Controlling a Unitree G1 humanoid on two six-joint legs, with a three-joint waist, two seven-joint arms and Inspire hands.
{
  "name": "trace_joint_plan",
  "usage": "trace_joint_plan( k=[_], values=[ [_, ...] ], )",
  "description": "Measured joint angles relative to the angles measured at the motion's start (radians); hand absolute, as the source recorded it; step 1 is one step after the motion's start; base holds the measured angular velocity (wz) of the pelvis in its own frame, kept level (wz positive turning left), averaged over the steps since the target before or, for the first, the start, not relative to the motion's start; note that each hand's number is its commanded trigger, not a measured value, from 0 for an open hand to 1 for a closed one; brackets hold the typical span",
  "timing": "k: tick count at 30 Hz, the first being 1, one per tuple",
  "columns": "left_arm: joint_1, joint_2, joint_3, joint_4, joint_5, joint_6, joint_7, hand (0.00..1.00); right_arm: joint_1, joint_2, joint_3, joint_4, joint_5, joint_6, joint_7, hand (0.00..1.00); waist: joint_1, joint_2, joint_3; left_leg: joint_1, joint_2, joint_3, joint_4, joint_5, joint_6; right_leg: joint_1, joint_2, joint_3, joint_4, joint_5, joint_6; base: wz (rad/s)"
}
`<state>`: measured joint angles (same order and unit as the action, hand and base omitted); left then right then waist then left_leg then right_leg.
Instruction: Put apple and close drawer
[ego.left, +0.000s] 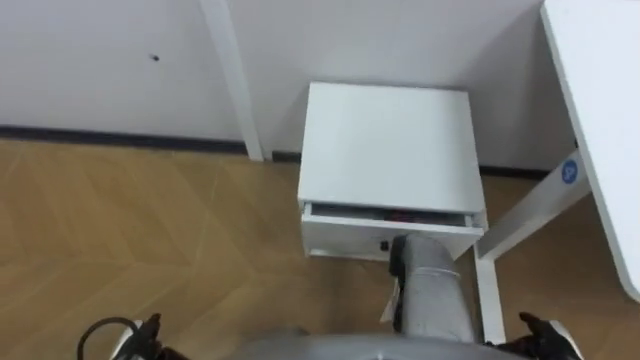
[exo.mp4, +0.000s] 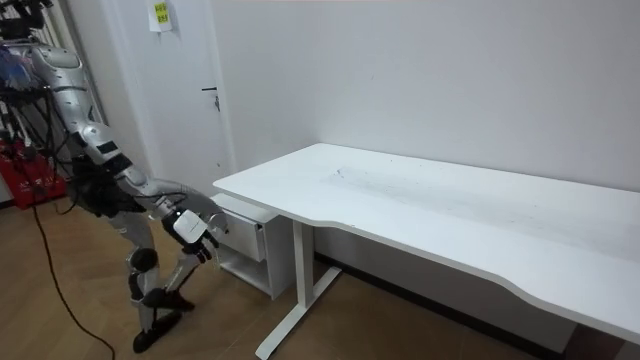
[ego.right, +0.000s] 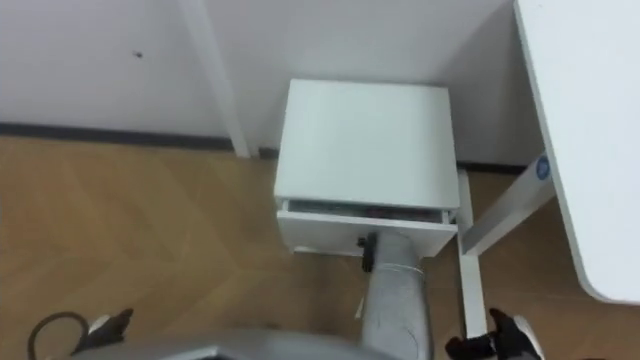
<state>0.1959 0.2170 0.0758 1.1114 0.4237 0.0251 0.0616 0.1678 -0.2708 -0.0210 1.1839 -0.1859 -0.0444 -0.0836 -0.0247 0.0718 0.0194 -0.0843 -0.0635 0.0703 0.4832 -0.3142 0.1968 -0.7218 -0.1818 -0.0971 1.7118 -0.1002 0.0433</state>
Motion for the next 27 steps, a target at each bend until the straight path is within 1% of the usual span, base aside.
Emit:
trace_joint_plan(
  k=[1,2,3,4,5,6,7,8,9,10,11,12,13,14,16,18,19,20,21,22,23,25,27],
  values=[
    [0.024,0.001,0.002,-0.002,0.0,0.001,0.003,0.0,-0.002,0.002,0.0,0.0,0.011,0.023,-0.003,0.0,0.0,-0.008,-0.0001,0.003,-0.004,-0.002,-0.007,-0.001,-0.026,0.098,0.008,-0.006,-0.224,-0.007,0.01,0.0],
    [0.039,0.0,0.002,-0.002,0.001,0.003,0.006,0.0,-0.003,0.003,-0.001,0.0,0.011,0.033,-0.006,0.0,0.0,-0.015,0.0005,0.007,-0.008,-0.001,-0.016,0.0,-0.054,0.161,0.013,-0.009,-0.354,-0.011,0.011,-0.04],
    [0.065,-0.004,0.001,0.0,-0.001,0.015,0.011,0.0,-0.004,0.005,-0.001,-0.004,0.011,0.049,-0.014,0.0,0.001,-0.031,-0.0032,0.022,-0.021,0.0,-0.059,0.013,-0.13,0.285,0.032,-0.011,-0.626,-0.021,0.007,-0.06],
    [0.083,-0.006,-0.002,0.002,-0.005,0.022,0.016,0.0,-0.005,0.013,-0.004,-0.005,0.014,0.058,-0.03,0.0,0.006,-0.068,-0.0232,0.036,-0.036,-0.003,-0.099,0.036,-0.211,0.391,0.038,-0.015,-0.86,-0.031,0.001,0.09],
    [0.076,0.002,-0.006,-0.002,-0.012,0.021,0.019,0.0,-0.008,0.019,-0.01,-0.007,0.016,0.057,-0.04,0.0,0.006,-0.083,-0.0187,0.001,-0.03,-0.008,-0.043,0.021,-0.167,0.42,0.032,-0.026,-0.93,-0.045,0.016,0.28],
    [0.05,0.015,-0.021,-0.025,-0.022,0.019,0.031,0.0,-0.019,0.023,-0.03,-0.006,0.023,0.055,-0.048,0.0,0.016,-0.081,-0.0006,-0.083,-0.007,-0.021,0.076,-0.048,-0.088,0.442,0.027,-0.029,-1.002,-0.072,0.056,-0.04],
    [0.051,0.015,-0.01,-0.02,-0.04,0.023,0.046,0.0,-0.032,0.03,-0.041,0.005,0.029,0.06,-0.046,0.0,0.056,-0.109,-0.0062,-0.094,-0.022,-0.005,0.091,-0.06,-0.083,0.492,0.03,0.005,-1.111,-0.089,0.065,-0.24],
    [0.054,0.009,-0.002,-0.016,-0.044,0.023,0.046,0.0,-0.032,0.032,-0.041,0.004,0.032,0.055,-0.044,0.0,0.061,-0.115,-0.0104,-0.08,-0.02,-0.002,0.074,-0.059,-0.089,0.531,0.039,0.001,-1.167,-0.089,0.064,-0.4],
    [0.054,0.001,0.001,-0.013,-0.052,0.02,0.046,0.0,-0.032,0.035,-0.041,0.004,0.033,0.044,-0.043,0.0,0.065,-0.124,-0.0145,-0.04,-0.019,-0.002,0.017,-0.04,-0.12,0.601,0.054,-0.008,-1.259,-0.089,0.06,-0.1],
    [0.052,-0.005,0.001,-0.014,-0.058,0.018,0.049,0.0,-0.036,0.035,-0.044,0.005,0.038,0.036,-0.043,0.0,0.064,-0.127,-0.0171,-0.004,-0.018,-0.003,-0.046,-0.017,-0.148,0.651,0.076,-0.024,-1.333,-0.078,0.044,-0.05],
    [0.051,-0.007,0.001,-0.014,-0.058,0.017,0.053,0.0,-0.04,0.035,-0.045,0.005,0.041,0.03,-0.043,0.0,0.06,-0.127,-0.0171,0.011,-0.018,-0.003,-0.074,-0.006,-0.146,0.671,0.089,-0.028,-1.364,-0.067,0.03,-0.06],
    [0.048,-0.01,0.001,-0.014,-0.058,0.019,0.063,0.0,-0.046,0.036,-0.046,0.011,0.043,0.015,-0.043,0.0,0.056,-0.127,-0.0184,0.034,-0.018,-0.001,-0.123,0.015,-0.133,0.703,0.103,-0.047,-1.427,-0.051,0.013,-0.12],
    [0.047,-0.009,0.002,-0.015,-0.058,0.02,0.074,0.0,-0.048,0.041,-0.045,0.019,0.044,0.01,-0.043,0.0,0.056,-0.127,-0.0202,0.055,-0.018,0.005,-0.157,0.027,-0.13,0.732,0.106,-0.041,-1.479,-0.036,0.014,-0.14],
    [0.047,-0.009,0.003,-0.015,-0.058,0.021,0.08,0.0,-0.047,0.045,-0.044,0.022,0.044,0.01,-0.042,0.0,0.056,-0.128,-0.02,0.062,-0.019,0.007,-0.17,0.033,-0.125,0.744,0.107,-0.041,-1.498,-0.033,0.017,-0.11],
    [0.04,-0.012,0.029,-0.031,-0.055,0.031,0.086,0.0,-0.05,0.063,-0.044,0.07,0.029,0.0,-0.034,0.0,0.053,-0.128,-0.0206,0.088,-0.018,0.007,-0.2,0.052,-0.112,0.774,0.114,-0.041,-1.534,-0.036,0.019,-0.05],
    [0.033,-0.017,0.04,-0.035,-0.038,0.038,0.085,0.0,-0.053,0.072,-0.044,0.11,0.028,0.001,-0.03,0.0,0.053,-0.128,-0.0209,0.104,-0.018,0.008,-0.213,0.068,-0.104,0.787,0.116,-0.042,-1.545,-0.04,0.016,-0.08],
    [0.036,-0.02,0.04,-0.052,-0.036,0.042,0.084,0.0,-0.052,0.073,-0.044,0.123,0.028,0.001,-0.027,0.0,0.05,-0.125,-0.0197,0.115,-0.015,0.008,-0.221,0.07,-0.103,0.792,0.119,-0.041,-1.544,-0.045,0.012,-0.08],
    [0.037,-0.021,0.04,-0.062,-0.036,0.042,0.085,0.0,-0.052,0.072,-0.044,0.13,0.028,0.002,-0.027,0.0,0.05,-0.123,-0.0209,0.119,-0.014,0.008,-0.226,0.071,-0.102,0.794,0.12,-0.041,-1.544,-0.049,0.009,-0.07],
    [0.037,-0.021,0.039,-0.075,-0.036,0.041,0.085,0.0,-0.051,0.072,-0.042,0.137,0.028,0.003,-0.027,0.0,0.051,-0.121,-0.0195,0.126,-0.01,0.008,-0.234,0.071,-0.101,0.798,0.125,-0.042,-1.544,-0.053,0.003,-0.06],
    [0.034,-0.021,0.038,-0.078,-0.037,0.04,0.084,0.0,-0.049,0.073,-0.042,0.137,0.029,0.008,-0.027,0.0,0.048,-0.116,-0.0173,0.134,-0.004,0.008,-0.242,0.071,-0.101,0.802,0.132,-0.042,-1.545,-0.053,0.003,-0.05],
    [0.033,-0.021,0.038,-0.079,-0.037,0.04,0.084,0.0,-0.049,0.073,-0.041,0.136,0.03,0.011,-0.027,0.0,0.045,-0.115,-0.0174,0.138,-0.001,0.008,-0.247,0.071,-0.101,0.804,0.134,-0.043,-1.546,-0.053,0.003,-0.03],
    [0.031,-0.024,0.037,-0.079,-0.037,0.04,0.083,0.0,-0.049,0.072,-0.04,0.135,0.032,0.016,-0.026,0.0,0.033,-0.112,-0.0167,0.145,0.005,0.008,-0.252,0.071,-0.101,0.808,0.142,-0.042,-1.546,-0.058,-0.006,0.0],
    [0.032,-0.03,0.038,-0.078,-0.036,0.041,0.083,0.0,-0.049,0.072,-0.041,0.133,0.033,0.021,-0.026,0.0,0.031,-0.107,-0.0159,0.15,0.011,0.009,-0.259,0.071,-0.101,0.808,0.148,-0.041,-1.545,-0.06,-0.009,-0.04]
  ],
)
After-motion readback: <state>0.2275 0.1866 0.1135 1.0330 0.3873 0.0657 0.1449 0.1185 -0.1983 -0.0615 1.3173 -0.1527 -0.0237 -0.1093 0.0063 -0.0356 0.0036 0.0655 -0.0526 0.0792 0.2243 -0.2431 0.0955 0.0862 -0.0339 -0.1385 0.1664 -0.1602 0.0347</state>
